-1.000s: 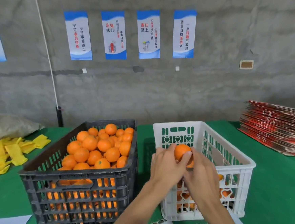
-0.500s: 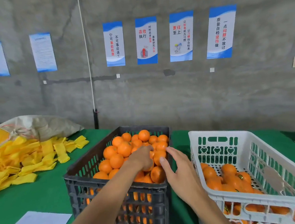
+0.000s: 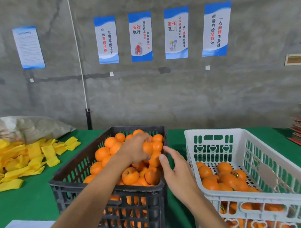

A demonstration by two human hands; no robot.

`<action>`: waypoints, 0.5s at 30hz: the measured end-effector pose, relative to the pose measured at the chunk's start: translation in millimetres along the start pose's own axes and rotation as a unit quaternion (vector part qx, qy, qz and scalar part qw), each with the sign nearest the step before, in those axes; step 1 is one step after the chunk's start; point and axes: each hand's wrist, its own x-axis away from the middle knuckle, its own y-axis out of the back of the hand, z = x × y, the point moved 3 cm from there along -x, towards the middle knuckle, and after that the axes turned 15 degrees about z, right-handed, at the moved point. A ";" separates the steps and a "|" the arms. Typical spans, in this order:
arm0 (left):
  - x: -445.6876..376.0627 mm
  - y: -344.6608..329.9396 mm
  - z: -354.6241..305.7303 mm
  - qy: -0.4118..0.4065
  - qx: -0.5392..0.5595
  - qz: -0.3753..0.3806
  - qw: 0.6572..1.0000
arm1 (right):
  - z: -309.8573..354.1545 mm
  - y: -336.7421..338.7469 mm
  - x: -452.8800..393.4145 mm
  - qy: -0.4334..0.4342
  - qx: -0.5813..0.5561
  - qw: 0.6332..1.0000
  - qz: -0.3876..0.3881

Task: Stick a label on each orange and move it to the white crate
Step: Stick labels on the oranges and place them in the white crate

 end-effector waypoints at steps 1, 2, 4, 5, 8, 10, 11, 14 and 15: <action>18.1 7.0 -11.5 -0.052 0.061 -0.063 0.995 | 5.2 3.5 3.5 0.010 -0.002 1.000 -0.006; 38.5 9.5 -25.3 -0.107 0.128 -0.113 0.979 | 10.4 7.0 8.8 0.021 -0.007 1.000 -0.013; 79.7 1.7 -54.9 -0.206 0.236 -0.165 0.935 | 19.2 14.6 25.6 0.037 -0.025 0.998 -0.035; 98.3 -7.3 -68.0 -0.236 0.270 -0.174 0.917 | 21.1 19.1 37.5 0.045 -0.040 0.997 -0.051; 134.6 -48.7 -99.8 -0.272 0.275 -0.170 0.906 | 8.5 30.9 86.5 0.049 -0.088 0.990 -0.096; 143.6 -87.8 -113.7 -0.262 0.261 -0.143 0.918 | -11.7 30.3 121.0 0.021 -0.100 0.989 -0.105; 144.8 -109.3 -119.0 -0.249 0.265 -0.122 0.923 | -23.4 27.1 136.2 0.000 -0.104 0.990 -0.097; 138.2 -178.2 -125.4 -0.199 0.327 -0.035 0.923 | -60.0 15.8 172.0 -0.057 -0.084 0.994 -0.045; 134.4 -200.2 -125.1 -0.179 0.354 -0.006 0.918 | -72.0 14.2 181.1 -0.073 -0.068 0.995 -0.025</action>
